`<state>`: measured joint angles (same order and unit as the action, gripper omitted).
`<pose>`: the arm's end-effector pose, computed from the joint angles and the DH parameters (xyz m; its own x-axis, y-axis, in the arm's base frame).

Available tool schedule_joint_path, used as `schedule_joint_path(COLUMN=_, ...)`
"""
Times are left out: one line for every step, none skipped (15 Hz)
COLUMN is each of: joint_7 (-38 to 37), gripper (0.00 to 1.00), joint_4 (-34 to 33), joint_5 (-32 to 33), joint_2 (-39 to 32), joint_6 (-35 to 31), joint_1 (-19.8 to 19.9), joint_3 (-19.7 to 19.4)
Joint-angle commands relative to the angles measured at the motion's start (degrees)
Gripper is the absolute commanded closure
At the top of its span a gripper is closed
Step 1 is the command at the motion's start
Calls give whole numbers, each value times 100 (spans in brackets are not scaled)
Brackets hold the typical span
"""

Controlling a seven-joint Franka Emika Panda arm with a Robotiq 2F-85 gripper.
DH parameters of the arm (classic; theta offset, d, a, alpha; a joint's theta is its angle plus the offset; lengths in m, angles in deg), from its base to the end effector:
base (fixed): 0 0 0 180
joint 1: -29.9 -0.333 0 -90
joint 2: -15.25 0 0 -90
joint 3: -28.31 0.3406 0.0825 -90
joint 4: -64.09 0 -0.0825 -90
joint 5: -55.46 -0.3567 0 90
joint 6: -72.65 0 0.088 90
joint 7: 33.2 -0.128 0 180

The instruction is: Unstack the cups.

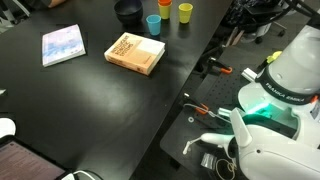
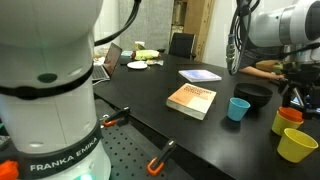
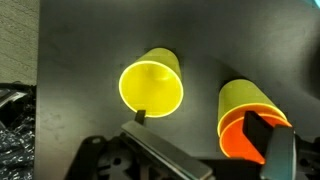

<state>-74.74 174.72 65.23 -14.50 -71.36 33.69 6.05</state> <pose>0.5732 -0.2623 0.2654 0.5514 -0.7985 0.2415 -0.8340 -0.5212 0.1810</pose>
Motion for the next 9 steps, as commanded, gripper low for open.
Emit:
schedule_joint_path(joint_7=-292, gripper=0, joint_4=-592, joint_5=-97, joint_2=-393, joint_6=297, joint_1=58, joint_3=7)
schedule_joint_path(joint_7=-329, gripper=0, joint_4=-718, joint_5=-118, joint_2=-488, joint_6=335, joint_1=90, joint_3=25)
schedule_joint_path(joint_7=-355, gripper=0, joint_4=-831, joint_5=-148, joint_2=-580, joint_6=361, joint_1=123, joint_3=41)
schedule_joint_path(joint_7=-373, gripper=0, joint_4=-942, joint_5=-179, joint_2=-662, joint_6=414, joint_1=148, joint_3=54)
schedule_joint_path(joint_7=-376, gripper=0, joint_4=-1060, joint_5=-210, joint_2=-751, joint_6=457, joint_1=176, joint_3=67)
schedule_joint_path(joint_7=-362, gripper=0, joint_4=-1170, joint_5=-258, joint_2=-841, joint_6=498, joint_1=208, joint_3=85)
schedule_joint_path(joint_7=-348, gripper=0, joint_4=-1286, joint_5=-288, joint_2=-932, joint_6=556, joint_1=226, joint_3=87)
schedule_joint_path(joint_7=-336, gripper=0, joint_4=-1380, joint_5=-329, joint_2=-1007, joint_6=587, joint_1=250, joint_3=98)
schedule_joint_path(joint_7=-328, gripper=0, joint_4=-1467, joint_5=-367, joint_2=-1070, joint_6=617, joint_1=271, joint_3=109)
